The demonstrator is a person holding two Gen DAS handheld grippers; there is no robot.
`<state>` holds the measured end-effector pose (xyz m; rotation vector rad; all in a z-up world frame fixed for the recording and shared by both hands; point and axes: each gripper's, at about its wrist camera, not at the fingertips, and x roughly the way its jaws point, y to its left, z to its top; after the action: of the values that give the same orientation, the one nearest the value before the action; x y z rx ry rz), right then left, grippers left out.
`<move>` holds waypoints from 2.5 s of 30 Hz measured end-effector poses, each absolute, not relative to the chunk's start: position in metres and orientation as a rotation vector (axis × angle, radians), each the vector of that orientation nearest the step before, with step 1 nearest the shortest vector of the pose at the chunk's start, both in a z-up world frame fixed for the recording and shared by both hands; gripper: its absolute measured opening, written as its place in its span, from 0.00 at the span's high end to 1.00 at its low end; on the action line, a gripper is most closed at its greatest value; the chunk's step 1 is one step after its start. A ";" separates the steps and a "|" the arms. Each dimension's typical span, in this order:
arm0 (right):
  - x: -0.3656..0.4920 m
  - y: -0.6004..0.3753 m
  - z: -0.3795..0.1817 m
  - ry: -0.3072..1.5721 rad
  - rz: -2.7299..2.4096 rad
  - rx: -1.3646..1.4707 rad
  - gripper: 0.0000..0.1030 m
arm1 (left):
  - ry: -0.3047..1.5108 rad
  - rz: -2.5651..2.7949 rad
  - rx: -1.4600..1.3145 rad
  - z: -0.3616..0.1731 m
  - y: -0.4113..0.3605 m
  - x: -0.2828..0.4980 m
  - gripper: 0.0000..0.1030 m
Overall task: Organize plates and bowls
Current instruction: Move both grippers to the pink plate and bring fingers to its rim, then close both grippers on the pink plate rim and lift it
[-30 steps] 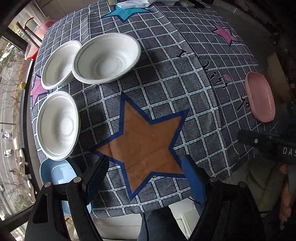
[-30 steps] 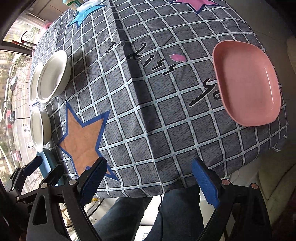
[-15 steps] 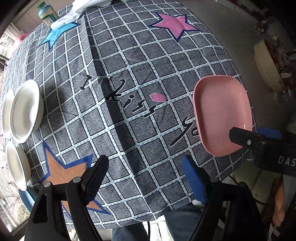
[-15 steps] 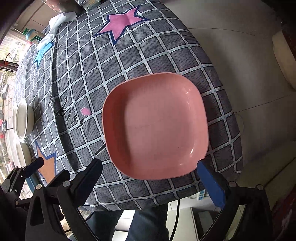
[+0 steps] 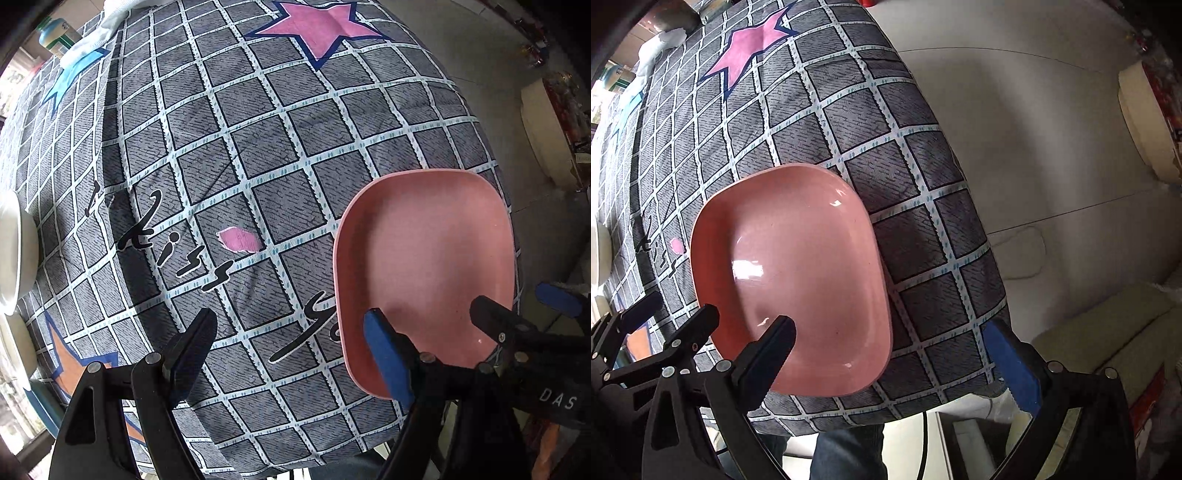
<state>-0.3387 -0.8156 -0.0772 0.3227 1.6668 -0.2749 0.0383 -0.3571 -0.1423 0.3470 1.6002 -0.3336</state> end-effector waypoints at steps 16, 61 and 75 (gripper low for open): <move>-0.316 -0.796 -0.108 1.672 -0.240 0.281 0.00 | 1.620 -0.294 0.307 -0.161 -0.349 0.042 0.18; -0.284 -0.447 -0.126 1.753 0.095 0.078 0.00 | 1.632 0.020 0.162 -0.188 0.069 0.059 0.18; -0.228 -0.364 -0.142 1.734 0.119 -0.083 0.00 | 1.635 0.059 0.035 -0.199 0.110 0.042 0.18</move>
<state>-0.2276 -0.3638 -0.1420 -0.0828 1.7340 0.1195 0.0420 0.1095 -0.1990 0.0353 1.6345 0.0587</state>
